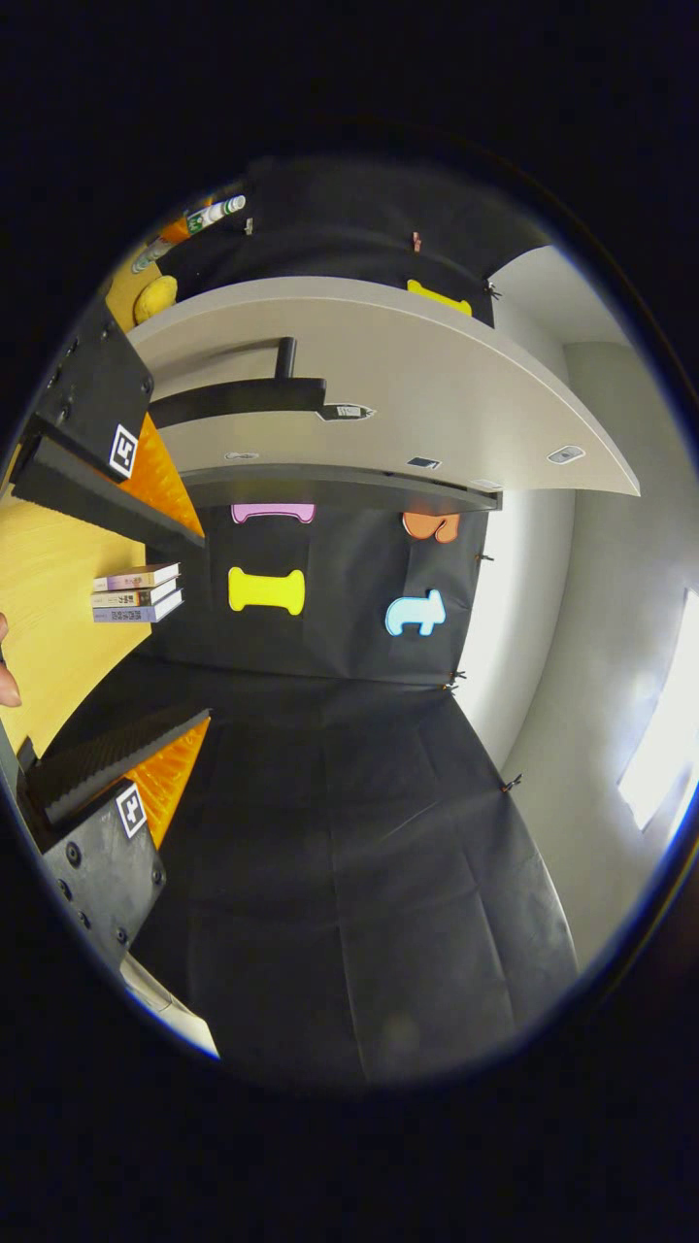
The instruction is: Open the cabinet door with the right hand, grasp the bottle in the cabinet with the left hand and place it on the coaster, then close the cabinet door with the right hand.
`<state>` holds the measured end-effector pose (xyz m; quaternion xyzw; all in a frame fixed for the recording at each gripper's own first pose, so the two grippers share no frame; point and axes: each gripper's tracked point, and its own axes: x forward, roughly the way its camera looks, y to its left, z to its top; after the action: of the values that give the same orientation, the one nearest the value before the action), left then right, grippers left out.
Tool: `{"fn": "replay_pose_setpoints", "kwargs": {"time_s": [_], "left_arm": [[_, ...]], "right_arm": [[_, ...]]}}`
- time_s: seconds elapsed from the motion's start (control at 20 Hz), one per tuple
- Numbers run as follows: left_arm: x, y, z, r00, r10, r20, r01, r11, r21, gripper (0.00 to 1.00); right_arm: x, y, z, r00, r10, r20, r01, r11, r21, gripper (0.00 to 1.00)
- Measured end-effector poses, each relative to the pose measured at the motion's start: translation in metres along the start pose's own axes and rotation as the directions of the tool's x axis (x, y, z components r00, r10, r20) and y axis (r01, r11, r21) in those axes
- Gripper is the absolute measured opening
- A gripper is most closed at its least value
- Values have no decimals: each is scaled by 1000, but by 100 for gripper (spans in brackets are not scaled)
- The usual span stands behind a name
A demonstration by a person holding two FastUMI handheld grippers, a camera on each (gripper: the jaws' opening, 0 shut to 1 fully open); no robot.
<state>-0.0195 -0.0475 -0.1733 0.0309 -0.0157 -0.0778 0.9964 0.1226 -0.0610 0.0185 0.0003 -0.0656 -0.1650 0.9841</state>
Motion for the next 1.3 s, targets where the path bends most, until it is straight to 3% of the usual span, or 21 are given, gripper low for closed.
{"fn": "replay_pose_setpoints", "kwargs": {"time_s": [0.15, 0.6, 1.05, 1.3], "left_arm": [[-10, -1, -36, 999, -32, -9, 32, 999, -22, 72], [-13, 15, -156, 994, -38, -98, 33, 998, -51, 72], [-10, 13, -217, 992, -81, -92, 74, 994, -76, 73], [-7, 21, -232, 992, -59, -112, 48, 994, -101, 73]], "right_arm": [[0, 1, 1, 1000, -9, 5, 9, 1000, -2, 98], [-4, -2, 1, 1000, -16, 8, 16, 997, -73, 97], [-7, -11, -6, 995, -82, -53, 80, 996, -31, 97], [-7, -13, -8, 995, -85, -60, 82, 996, -45, 97]]}}
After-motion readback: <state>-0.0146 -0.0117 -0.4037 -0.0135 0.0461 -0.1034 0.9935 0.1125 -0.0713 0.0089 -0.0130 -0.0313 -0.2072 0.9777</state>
